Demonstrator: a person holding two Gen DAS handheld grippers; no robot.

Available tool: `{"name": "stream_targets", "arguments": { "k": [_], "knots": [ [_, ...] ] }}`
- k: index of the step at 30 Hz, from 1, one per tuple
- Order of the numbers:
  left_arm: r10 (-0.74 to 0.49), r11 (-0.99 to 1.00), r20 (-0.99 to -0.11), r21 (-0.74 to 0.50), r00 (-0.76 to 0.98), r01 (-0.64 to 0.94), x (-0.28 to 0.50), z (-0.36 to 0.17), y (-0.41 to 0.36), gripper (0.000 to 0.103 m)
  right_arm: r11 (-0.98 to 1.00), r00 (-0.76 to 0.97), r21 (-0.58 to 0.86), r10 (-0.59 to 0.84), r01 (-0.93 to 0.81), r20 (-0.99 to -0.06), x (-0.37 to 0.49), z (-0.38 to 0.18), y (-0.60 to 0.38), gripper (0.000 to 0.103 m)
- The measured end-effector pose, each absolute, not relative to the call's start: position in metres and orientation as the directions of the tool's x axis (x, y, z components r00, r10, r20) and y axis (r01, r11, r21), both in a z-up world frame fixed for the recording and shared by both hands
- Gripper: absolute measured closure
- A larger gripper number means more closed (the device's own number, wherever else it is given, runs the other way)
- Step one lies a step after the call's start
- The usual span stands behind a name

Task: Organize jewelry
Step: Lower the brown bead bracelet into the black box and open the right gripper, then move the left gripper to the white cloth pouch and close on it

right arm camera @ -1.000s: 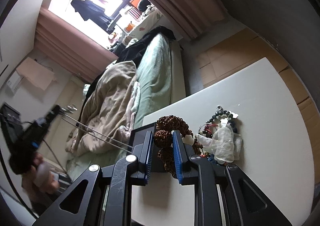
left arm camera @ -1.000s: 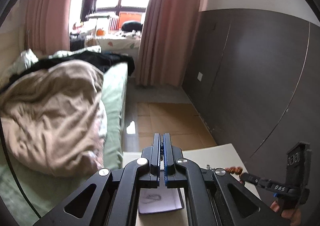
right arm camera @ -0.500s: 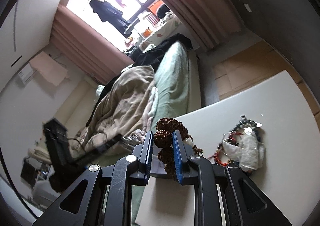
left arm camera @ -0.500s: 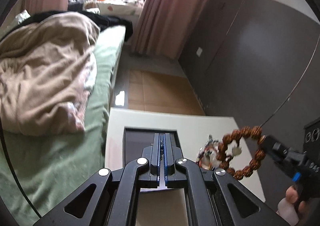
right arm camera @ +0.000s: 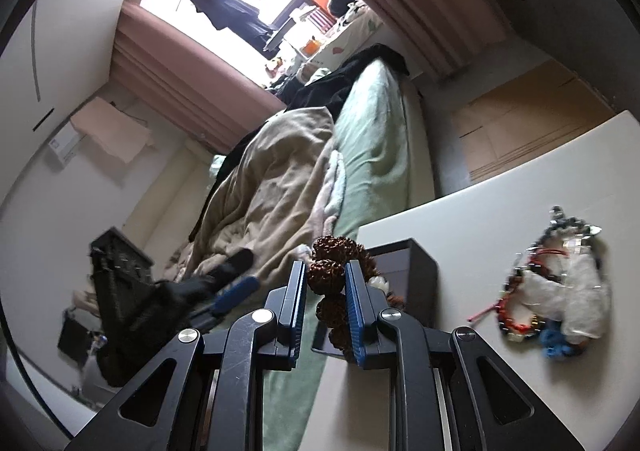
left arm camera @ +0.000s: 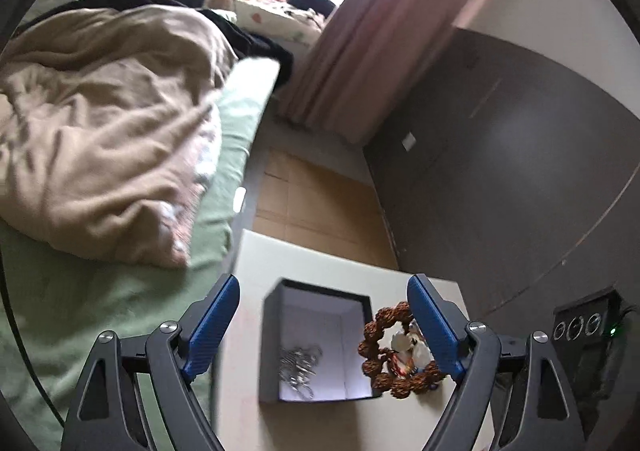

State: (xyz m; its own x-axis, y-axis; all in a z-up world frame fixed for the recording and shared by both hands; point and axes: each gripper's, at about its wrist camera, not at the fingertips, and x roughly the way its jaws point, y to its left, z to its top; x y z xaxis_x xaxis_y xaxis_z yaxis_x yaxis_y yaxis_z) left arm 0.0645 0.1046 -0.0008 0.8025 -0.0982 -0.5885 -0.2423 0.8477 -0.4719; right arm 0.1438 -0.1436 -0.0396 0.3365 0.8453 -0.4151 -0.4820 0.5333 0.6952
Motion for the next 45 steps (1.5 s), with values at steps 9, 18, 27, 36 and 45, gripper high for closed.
{"name": "stream_targets", "arguments": {
  "k": [9,18,27,36,45],
  "knots": [
    [-0.031,0.837,-0.58,-0.461,0.814,-0.296,0.047,0.002,0.131,0.017,0.668,0.406,0.535,0.742,-0.518,-0.533,0.135,-0.048,-0.098,0.082],
    [0.029,0.803,-0.539,-0.489,0.842,-0.34,0.035,0.009,0.137,0.017,0.636,0.296,0.63,0.768,-0.446,-0.568,0.142,-0.062,-0.096,0.036],
    [0.005,0.843,-0.518,-0.458,0.855,-0.282,0.035,0.013,0.111,0.017,0.68,0.42,0.641,0.729,-0.355,-0.541,0.14,-0.043,-0.162,0.028],
    [-0.024,0.886,-0.532,-0.404,0.846,-0.229,0.045,0.011,0.067,0.017,0.764,0.511,0.597,0.625,-0.244,-0.591,0.14,-0.032,-0.219,0.028],
    [-0.061,0.941,-0.592,-0.304,0.804,-0.152,0.068,0.001,0.009,0.017,0.771,0.492,0.619,0.601,-0.149,-0.63,0.146,-0.041,-0.258,0.028]
  ]
}}
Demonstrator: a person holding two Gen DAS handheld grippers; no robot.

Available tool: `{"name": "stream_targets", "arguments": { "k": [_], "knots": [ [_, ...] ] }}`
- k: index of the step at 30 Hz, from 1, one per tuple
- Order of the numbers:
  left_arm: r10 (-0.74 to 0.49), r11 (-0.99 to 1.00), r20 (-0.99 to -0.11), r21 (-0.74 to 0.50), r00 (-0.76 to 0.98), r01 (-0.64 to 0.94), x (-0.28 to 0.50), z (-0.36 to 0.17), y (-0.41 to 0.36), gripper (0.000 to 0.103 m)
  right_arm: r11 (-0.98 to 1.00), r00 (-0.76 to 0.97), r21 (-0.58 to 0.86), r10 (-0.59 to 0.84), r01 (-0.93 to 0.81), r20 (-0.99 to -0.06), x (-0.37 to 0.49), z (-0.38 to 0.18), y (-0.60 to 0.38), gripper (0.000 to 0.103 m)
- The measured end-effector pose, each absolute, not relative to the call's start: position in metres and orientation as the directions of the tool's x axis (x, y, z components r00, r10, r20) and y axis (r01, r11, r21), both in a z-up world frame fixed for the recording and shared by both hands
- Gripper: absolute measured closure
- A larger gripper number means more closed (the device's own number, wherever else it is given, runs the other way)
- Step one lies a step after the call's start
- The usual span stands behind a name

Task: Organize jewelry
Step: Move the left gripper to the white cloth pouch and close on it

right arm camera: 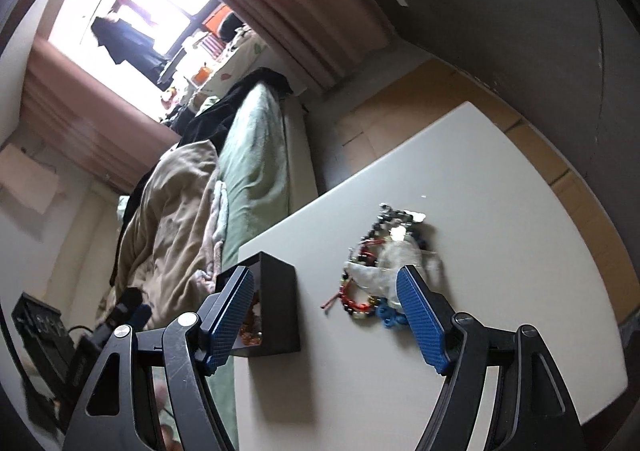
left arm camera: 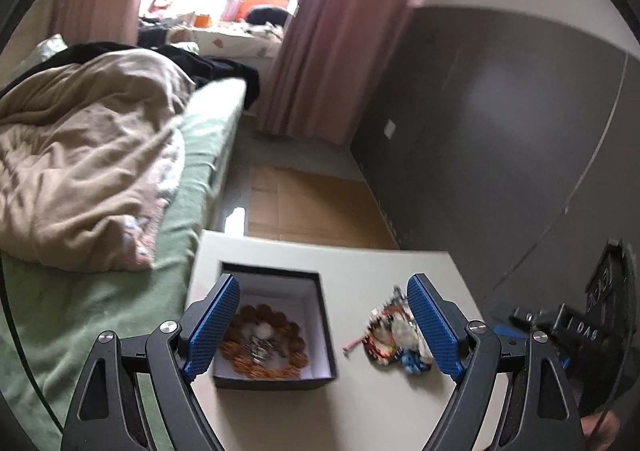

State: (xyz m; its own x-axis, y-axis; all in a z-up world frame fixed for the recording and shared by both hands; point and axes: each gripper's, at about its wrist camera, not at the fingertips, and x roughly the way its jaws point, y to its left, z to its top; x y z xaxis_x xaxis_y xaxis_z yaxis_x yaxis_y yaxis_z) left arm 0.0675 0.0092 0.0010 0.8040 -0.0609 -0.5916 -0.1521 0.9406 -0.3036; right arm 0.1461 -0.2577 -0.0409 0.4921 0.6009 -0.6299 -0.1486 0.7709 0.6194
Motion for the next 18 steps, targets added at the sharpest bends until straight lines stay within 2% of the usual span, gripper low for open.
{"name": "stream_targets", "arguments": {
  "k": [5,8,11,13,18],
  "knots": [
    [-0.142,0.953,-0.639,-0.296,0.756,-0.071,0.088,-0.008,-0.025,0.017,0.766,0.471,0.635,0.597,-0.096,-0.649,0.154,-0.05,-0.275,0.029],
    [-0.164,0.961,-0.678,-0.274,0.717,-0.04,0.101,-0.015,-0.045,0.022,0.759,0.453,0.65,0.594,-0.042,-0.665,0.158,-0.058,-0.286,0.029],
    [-0.207,0.954,-0.693,-0.301,0.691,-0.015,0.111,-0.023,-0.059,0.023,0.751,0.435,0.66,0.599,-0.013,-0.672,0.161,-0.063,-0.294,0.029],
    [-0.232,0.95,-0.707,-0.311,0.668,0.001,0.12,-0.029,-0.068,0.027,0.748,0.425,0.664,0.598,0.01,-0.68,0.162,-0.067,-0.297,0.029],
    [-0.243,0.952,-0.747,-0.307,0.619,0.004,0.14,-0.046,-0.089,0.033,0.75,0.396,0.66,0.592,0.046,-0.701,0.166,-0.075,-0.305,0.029]
  ]
}}
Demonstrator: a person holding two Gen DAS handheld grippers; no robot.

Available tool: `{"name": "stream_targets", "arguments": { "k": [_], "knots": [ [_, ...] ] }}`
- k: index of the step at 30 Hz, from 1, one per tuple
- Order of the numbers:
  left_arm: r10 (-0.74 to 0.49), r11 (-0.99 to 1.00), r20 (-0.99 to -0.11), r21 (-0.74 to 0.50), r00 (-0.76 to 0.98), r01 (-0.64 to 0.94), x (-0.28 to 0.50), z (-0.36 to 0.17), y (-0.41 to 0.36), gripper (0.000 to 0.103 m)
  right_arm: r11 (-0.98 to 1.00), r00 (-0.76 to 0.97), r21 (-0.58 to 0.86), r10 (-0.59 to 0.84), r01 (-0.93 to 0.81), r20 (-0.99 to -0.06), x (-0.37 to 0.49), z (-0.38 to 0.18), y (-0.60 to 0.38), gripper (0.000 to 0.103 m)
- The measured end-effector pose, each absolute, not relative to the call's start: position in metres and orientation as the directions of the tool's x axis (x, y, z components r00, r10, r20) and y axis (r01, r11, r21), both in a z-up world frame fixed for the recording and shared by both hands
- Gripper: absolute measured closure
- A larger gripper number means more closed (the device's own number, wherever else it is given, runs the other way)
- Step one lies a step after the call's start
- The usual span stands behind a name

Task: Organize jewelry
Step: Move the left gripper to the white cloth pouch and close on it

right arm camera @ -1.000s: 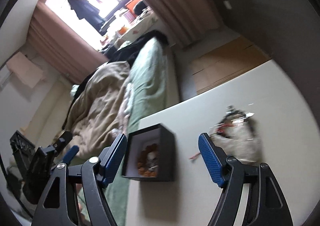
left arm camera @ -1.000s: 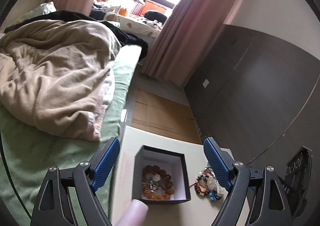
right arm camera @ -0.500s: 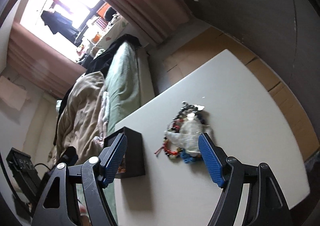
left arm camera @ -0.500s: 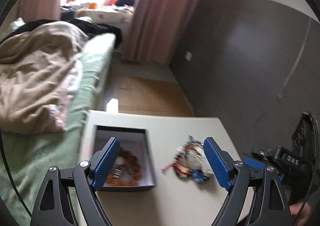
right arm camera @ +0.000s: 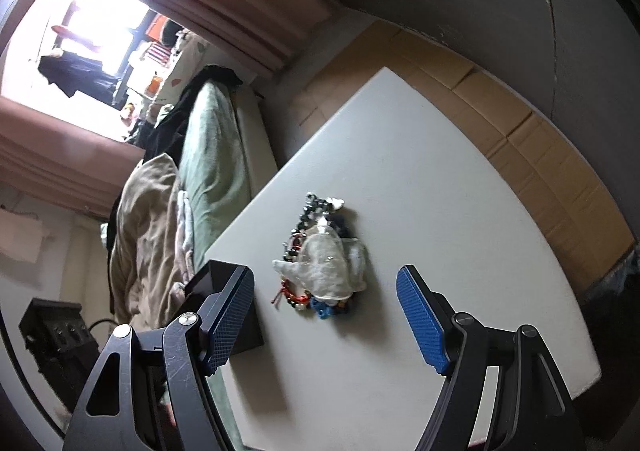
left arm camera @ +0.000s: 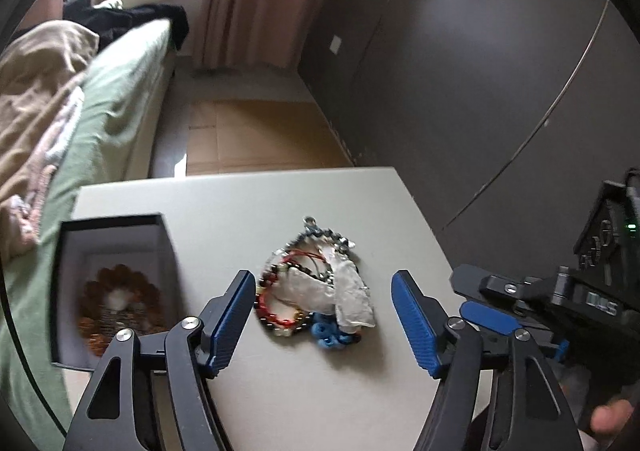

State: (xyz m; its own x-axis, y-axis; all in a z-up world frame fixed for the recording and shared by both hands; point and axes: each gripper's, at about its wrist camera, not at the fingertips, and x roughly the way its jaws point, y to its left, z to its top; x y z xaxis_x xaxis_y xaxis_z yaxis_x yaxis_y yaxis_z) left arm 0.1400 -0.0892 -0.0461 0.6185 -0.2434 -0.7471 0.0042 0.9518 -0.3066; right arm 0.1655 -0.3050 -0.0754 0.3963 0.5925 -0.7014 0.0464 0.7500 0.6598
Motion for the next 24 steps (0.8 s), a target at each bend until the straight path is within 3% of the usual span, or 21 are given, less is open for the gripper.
{"name": "stream_targets", "arguments": {
  "k": [9,11,15,17,18,19,21,24],
  "knots": [
    [-0.233,0.956,-0.809,-0.293,0.54,-0.027,0.168,-0.084,-0.112,0.034,0.748,0.396,0.651,0.564,0.126,-0.725,0.171,-0.082,-0.331,0.029],
    [-0.224,0.961,-0.82,-0.276,0.527,-0.021,0.172,-0.091,-0.119,0.04,0.729,0.39,0.671,0.583,0.136,-0.712,0.173,-0.084,-0.335,0.029],
    [-0.181,0.975,-0.844,-0.22,0.505,-0.018,0.177,-0.101,-0.129,0.053,0.723,0.386,0.677,0.59,0.139,-0.709,0.175,-0.084,-0.336,0.029],
    [-0.182,0.976,-0.849,-0.218,0.496,-0.015,0.179,-0.106,-0.131,0.072,0.721,0.388,0.678,0.59,0.141,-0.708,0.175,-0.084,-0.337,0.029],
    [-0.18,0.976,-0.85,-0.216,0.494,-0.015,0.179,-0.107,-0.131,0.087,0.72,0.388,0.68,0.591,0.141,-0.707,0.175,-0.084,-0.336,0.029],
    [-0.181,0.976,-0.849,-0.218,0.497,-0.017,0.179,-0.107,-0.13,0.094,0.719,0.389,0.68,0.591,0.144,-0.707,0.175,-0.084,-0.337,0.029],
    [-0.185,0.973,-0.839,-0.228,0.512,-0.022,0.177,-0.104,-0.126,0.102,0.718,0.39,0.68,0.59,0.147,-0.707,0.176,-0.084,-0.338,0.029],
    [-0.197,0.971,-0.832,-0.239,0.518,-0.014,0.174,-0.099,-0.122,0.103,0.717,0.388,0.68,0.59,0.151,-0.708,0.176,-0.085,-0.337,0.029]
  ]
}}
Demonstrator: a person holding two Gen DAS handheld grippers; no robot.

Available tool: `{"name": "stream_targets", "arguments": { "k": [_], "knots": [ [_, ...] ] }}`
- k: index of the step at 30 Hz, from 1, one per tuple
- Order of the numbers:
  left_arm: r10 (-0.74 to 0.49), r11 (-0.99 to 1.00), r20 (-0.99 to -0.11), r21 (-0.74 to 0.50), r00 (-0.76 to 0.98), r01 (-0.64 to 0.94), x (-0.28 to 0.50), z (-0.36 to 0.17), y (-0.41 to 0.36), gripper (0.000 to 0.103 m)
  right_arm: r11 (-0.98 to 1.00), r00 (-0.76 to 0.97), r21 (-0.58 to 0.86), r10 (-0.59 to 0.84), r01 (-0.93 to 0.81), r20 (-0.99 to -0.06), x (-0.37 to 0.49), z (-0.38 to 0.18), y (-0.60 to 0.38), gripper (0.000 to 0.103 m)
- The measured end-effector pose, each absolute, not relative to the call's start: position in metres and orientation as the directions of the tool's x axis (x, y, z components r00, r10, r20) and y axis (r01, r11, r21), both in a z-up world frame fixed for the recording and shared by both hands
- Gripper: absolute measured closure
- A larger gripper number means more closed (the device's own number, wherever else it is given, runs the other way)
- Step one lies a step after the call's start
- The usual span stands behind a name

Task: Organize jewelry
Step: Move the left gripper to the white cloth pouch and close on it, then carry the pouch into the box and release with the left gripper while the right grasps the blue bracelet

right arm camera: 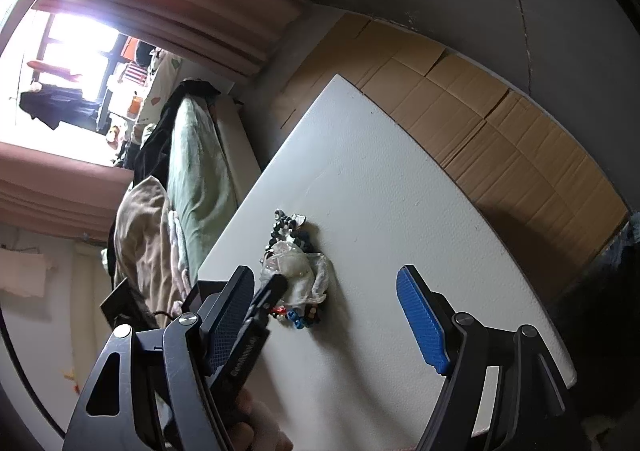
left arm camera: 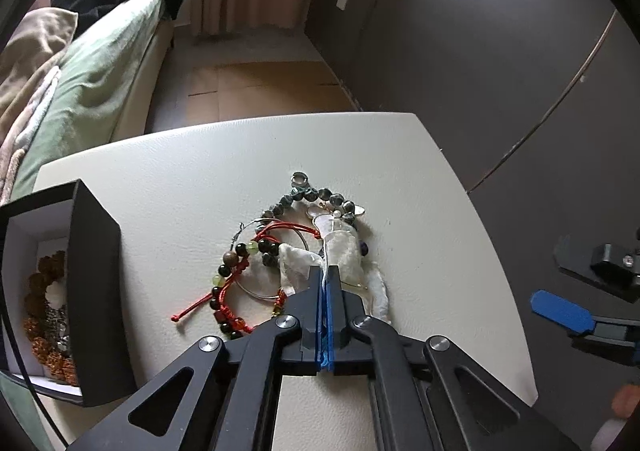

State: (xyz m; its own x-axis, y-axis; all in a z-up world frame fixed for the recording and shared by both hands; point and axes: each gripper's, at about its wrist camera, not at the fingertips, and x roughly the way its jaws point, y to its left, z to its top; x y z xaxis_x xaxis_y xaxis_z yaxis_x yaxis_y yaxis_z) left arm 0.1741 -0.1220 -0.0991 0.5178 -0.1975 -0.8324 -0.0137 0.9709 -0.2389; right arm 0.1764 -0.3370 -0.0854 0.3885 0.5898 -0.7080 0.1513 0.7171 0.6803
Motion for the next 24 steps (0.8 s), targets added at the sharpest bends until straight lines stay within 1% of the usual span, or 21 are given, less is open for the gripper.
{"name": "stream_targets", "arguments": {
  "k": [11,17,19,21,24],
  "knots": [
    [-0.227,0.958,-0.753,-0.287,0.618,0.003,0.137,-0.053,-0.089,0.103,0.729,0.371,0.674,0.597,0.118,-0.711,0.177,-0.087,-0.323,0.029],
    [-0.245,0.94,-0.712,-0.342,0.658,-0.02,0.118,-0.044,-0.062,0.103,0.758,0.345,0.65,0.596,0.059,-0.726,0.175,-0.09,-0.299,0.029],
    [-0.245,0.935,-0.711,-0.352,0.659,-0.032,0.115,-0.043,-0.053,0.103,0.768,0.345,0.639,0.588,0.045,-0.731,0.174,-0.092,-0.29,0.034],
    [-0.241,0.935,-0.705,-0.352,0.667,-0.035,0.112,-0.039,-0.046,0.103,0.779,0.331,0.626,0.584,0.027,-0.741,0.173,-0.096,-0.279,0.043],
    [-0.238,0.932,-0.69,-0.36,0.684,-0.038,0.108,-0.031,-0.033,0.103,0.795,0.31,0.607,0.576,0.004,-0.756,0.173,-0.101,-0.264,0.052]
  ]
}}
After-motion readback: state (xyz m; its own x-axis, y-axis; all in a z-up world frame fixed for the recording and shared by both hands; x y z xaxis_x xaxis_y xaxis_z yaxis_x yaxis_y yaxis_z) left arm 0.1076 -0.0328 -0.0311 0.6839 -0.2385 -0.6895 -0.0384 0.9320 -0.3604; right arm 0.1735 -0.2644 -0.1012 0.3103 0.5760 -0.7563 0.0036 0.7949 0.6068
